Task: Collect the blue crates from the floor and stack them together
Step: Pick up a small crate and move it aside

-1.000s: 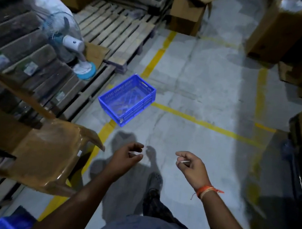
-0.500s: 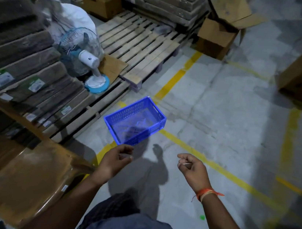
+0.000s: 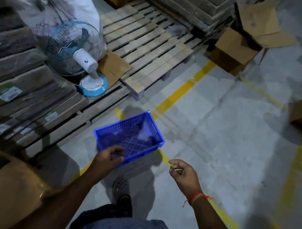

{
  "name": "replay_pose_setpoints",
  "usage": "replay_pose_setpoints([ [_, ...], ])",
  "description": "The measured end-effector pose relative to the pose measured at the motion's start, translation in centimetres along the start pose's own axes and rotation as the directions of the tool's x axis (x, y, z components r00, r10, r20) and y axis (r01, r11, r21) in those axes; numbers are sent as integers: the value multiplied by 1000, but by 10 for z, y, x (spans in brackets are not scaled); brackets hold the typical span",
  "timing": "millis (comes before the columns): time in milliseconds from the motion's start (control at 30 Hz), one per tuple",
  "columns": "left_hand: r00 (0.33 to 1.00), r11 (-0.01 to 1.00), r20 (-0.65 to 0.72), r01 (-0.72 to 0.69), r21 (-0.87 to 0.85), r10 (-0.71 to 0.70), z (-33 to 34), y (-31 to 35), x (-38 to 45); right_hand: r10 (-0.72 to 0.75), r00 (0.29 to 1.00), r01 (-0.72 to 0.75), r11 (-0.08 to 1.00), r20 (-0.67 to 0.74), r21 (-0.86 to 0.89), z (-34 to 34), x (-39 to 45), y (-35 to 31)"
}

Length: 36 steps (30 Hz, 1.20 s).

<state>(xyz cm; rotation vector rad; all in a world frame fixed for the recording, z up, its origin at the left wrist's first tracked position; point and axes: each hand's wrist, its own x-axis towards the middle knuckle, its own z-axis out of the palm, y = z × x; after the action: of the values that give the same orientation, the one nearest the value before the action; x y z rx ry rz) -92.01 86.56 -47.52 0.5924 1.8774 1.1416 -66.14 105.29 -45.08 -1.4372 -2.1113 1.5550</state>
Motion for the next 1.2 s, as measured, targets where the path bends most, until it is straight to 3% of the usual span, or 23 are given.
replay_pose_setpoints([
  [100,1000,998,12,-1,62,0,-15,8,46,-6,1000,7,999,9,-49,-4,57,-24],
  [267,993,996,-114,42,85,-32,-29,14,89,-15,992,33,989,126,-145,-3,121,-50],
  [467,963,987,-226,159,26,-150,-18,-20,137,70,971,-13,971,229,-240,20,217,-23],
  [567,933,972,-273,224,-67,-233,-8,-65,175,71,951,21,956,301,-293,41,281,8],
  [733,883,966,-392,239,-93,-256,18,-153,245,57,937,96,907,344,-410,84,394,74],
  [967,862,960,-445,280,23,-241,61,-275,316,110,939,75,859,326,-507,137,517,190],
  [1200,793,908,-563,384,167,-232,83,-366,345,95,954,72,851,286,-521,166,575,263],
])
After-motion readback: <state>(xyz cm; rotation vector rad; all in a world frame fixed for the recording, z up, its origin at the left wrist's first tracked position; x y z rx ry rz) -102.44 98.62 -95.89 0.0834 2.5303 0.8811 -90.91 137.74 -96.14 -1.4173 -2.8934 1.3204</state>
